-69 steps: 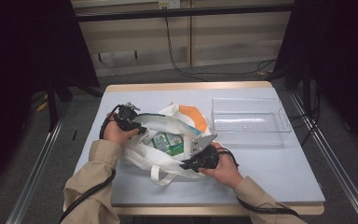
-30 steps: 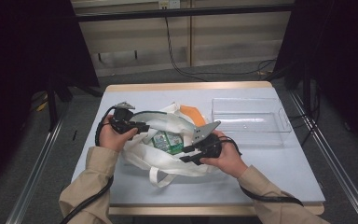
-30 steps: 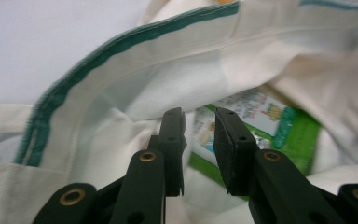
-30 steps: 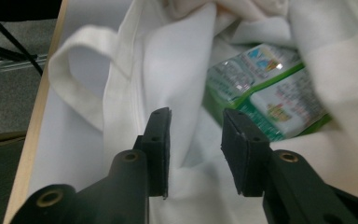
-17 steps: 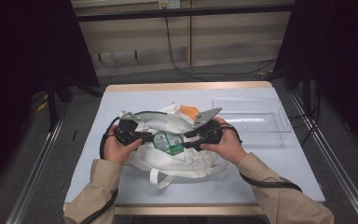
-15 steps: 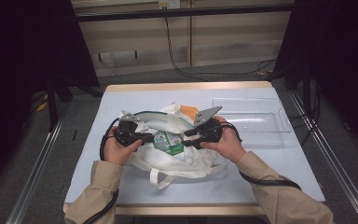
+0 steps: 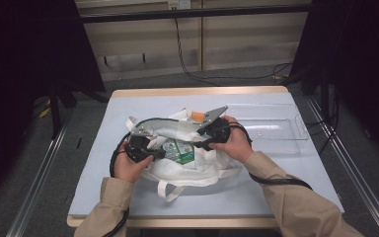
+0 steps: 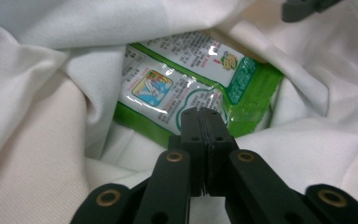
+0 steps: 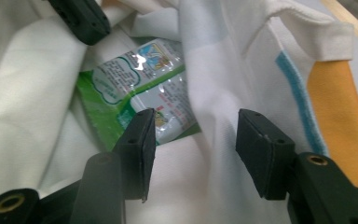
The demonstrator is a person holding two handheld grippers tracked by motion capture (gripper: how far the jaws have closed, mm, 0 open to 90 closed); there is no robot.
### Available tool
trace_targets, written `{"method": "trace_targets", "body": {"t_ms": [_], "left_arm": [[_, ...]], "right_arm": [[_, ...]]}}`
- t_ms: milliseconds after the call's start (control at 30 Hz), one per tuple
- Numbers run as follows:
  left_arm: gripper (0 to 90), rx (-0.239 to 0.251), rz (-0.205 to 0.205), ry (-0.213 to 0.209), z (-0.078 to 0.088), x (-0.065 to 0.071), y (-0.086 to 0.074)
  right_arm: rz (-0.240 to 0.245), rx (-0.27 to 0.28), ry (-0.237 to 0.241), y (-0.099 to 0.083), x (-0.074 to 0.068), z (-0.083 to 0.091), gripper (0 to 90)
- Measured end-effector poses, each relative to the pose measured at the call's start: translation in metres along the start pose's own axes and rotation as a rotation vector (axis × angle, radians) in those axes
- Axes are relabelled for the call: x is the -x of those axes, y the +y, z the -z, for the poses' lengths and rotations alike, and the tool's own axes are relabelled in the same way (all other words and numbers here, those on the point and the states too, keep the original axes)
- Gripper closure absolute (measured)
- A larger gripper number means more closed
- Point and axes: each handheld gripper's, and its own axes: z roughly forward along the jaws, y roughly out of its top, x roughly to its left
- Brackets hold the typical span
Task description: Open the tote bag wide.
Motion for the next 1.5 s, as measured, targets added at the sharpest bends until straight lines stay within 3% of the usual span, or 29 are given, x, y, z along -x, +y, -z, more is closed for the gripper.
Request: {"method": "trace_targets", "body": {"t_ms": [100, 200, 267, 433, 600, 733, 1033, 1400, 1500], "left_arm": [[90.0, -0.025, -0.012, -0.003, -0.001, 0.001, -0.002], [90.0, -0.034, -0.013, -0.004, -0.002, 0.001, -0.005], [90.0, -0.028, -0.002, -0.008, -0.001, 0.001, -0.007], [90.0, -0.042, -0.012, -0.017, -0.001, 0.002, -0.012], [90.0, -0.040, -0.006, -0.029, 0.001, 0.001, -0.015], [90.0, -0.046, -0.013, -0.032, 0.001, 0.002, -0.016], [90.0, -0.057, -0.007, -0.048, -0.001, 0.003, -0.019], [90.0, -0.059, -0.008, -0.051, -0.001, 0.003, -0.024], [90.0, -0.058, -0.003, -0.051, 0.000, 0.003, -0.026]], "right_arm": [[-0.002, -0.016, -0.019, -0.002, 0.003, -0.004, 50.2], [0.028, -0.036, -0.042, -0.001, 0.003, -0.007, 52.4], [0.022, -0.039, -0.063, 0.000, 0.003, -0.010, 53.0], [0.034, -0.079, -0.098, -0.002, 0.005, -0.020, 65.4], [0.021, -0.116, -0.105, -0.004, 0.006, -0.025, 88.1], [-0.030, -0.128, -0.098, -0.002, 0.009, -0.024, 89.8], [-0.112, -0.073, -0.116, 0.005, 0.024, -0.012, 90.0], [-0.166, -0.074, -0.135, 0.008, 0.036, -0.012, 90.0], [-0.156, -0.074, -0.137, 0.010, 0.038, -0.012, 90.0]]}}
